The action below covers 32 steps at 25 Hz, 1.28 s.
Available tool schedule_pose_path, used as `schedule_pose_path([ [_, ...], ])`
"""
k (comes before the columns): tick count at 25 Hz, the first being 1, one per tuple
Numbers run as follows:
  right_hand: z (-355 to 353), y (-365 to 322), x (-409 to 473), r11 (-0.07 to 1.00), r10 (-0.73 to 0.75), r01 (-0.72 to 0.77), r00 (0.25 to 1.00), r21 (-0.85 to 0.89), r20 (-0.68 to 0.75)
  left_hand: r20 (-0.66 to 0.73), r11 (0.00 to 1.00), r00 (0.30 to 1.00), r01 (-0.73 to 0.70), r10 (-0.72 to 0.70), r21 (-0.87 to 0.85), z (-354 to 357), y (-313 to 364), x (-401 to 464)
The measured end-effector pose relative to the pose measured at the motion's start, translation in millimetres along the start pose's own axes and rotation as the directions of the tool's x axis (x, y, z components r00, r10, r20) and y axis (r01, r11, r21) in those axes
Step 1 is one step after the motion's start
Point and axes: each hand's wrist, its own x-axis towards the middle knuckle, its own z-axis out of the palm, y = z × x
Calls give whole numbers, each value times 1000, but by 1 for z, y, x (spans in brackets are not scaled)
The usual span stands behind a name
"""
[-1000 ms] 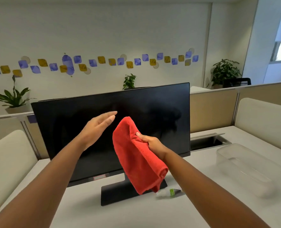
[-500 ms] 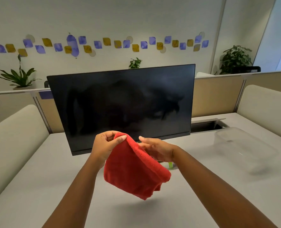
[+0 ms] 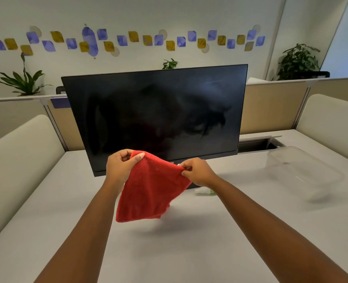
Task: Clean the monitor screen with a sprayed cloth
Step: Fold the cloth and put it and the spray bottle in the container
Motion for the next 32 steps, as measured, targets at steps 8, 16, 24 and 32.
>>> schedule_pose_path([
  [8,-15,-1,0,992,-90,113,951,62,-297,5,998,999,-41,42,-49,2,-13,0],
  [16,13,62,-61,993,-27,-22,918,118,396,552,963,790,190,-265,190,-29,-86,-73],
  [24,29,75,-47,898,6,-197,900,394,436,336,896,842,444,-422,13,-16,-108,-74],
  [32,71,76,-21,837,262,-283,959,468,111,-123,898,897,434,-424,68,30,-126,-54],
])
